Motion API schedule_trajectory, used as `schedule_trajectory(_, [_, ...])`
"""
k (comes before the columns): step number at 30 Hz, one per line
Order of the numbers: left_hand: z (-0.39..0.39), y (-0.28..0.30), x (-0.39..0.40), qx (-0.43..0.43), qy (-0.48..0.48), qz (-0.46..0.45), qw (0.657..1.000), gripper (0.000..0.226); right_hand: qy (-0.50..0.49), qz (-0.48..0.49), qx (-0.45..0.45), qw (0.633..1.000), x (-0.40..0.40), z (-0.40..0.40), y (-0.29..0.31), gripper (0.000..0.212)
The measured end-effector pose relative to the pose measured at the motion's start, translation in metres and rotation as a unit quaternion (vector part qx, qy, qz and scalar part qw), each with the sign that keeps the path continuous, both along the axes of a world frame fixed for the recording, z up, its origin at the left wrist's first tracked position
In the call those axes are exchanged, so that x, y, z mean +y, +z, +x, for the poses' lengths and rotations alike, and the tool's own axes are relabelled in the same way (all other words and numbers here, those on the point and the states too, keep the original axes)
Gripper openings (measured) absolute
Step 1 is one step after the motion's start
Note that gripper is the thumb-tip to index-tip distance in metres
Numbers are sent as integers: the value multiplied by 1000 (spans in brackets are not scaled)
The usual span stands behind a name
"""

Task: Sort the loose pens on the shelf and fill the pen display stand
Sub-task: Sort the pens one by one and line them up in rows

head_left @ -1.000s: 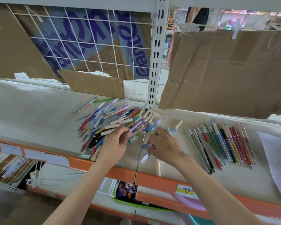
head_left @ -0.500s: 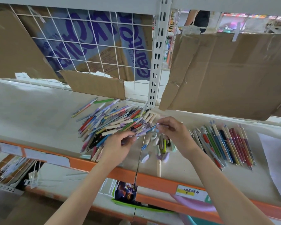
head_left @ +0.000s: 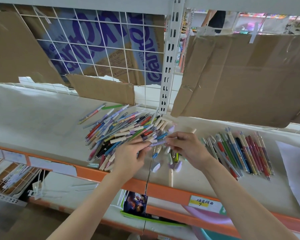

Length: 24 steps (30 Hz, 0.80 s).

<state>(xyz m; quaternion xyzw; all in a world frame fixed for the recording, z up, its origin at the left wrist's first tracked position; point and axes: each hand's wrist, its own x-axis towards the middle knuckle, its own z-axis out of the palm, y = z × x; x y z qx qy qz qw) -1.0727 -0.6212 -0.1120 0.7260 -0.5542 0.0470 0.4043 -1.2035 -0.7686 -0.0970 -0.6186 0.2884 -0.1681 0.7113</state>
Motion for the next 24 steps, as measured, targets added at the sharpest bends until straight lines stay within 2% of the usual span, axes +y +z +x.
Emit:
schedule_trajectory(2, [-3, -3, -1, 2, 1, -2, 1000, 15, -20, 78, -27, 996, 3, 0, -3, 6])
schedule_trajectory(5, [-5, -6, -7, 63, 5, 3, 998, 16, -64, 153, -92, 982, 7, 4, -4, 12])
schedule_trajectory(9, [-9, -7, -14, 144, -5, 30, 989, 14, -88, 168, -136, 972, 6, 5, 1, 14])
schedule_trajectory(12, [-13, -5, -16, 233, -9, 56, 971, 14, -82, 137, -123, 979, 5, 2, 3, 16])
schedule_trajectory(15, [-19, -6, -18, 162, 7, 46, 986, 13, -101, 125, -91, 983, 4, 1, 2, 17])
schedule_trajectory(16, [-21, -6, -20, 168, 6, 46, 985, 12, -103, 121, -86, 984, 3, 0, 3, 18])
schedule_trajectory(17, [-22, -5, -21, 216, -3, 57, 975, 13, -97, 113, -85, 985, 1, -2, 4, 18])
schedule_trajectory(18, [-20, -3, -23, 302, -14, 78, 950, 14, -85, 102, -87, 987, -1, -4, 4, 19])
schedule_trajectory(20, [-14, 0, -28, 463, -36, 135, 875, 17, -61, 86, -95, 990, -2, -7, 5, 21])
schedule_trajectory(21, [-11, 2, -29, 486, -53, 157, 858, 19, -56, 84, -99, 990, -2, -8, 4, 22])
schedule_trajectory(22, [-8, 3, -31, 472, -72, 171, 862, 20, -57, 83, -101, 990, -3, -7, 5, 22])
schedule_trajectory(24, [0, 4, -36, 381, -88, 175, 903, 16, -69, 73, -110, 989, -7, -8, 10, 19])
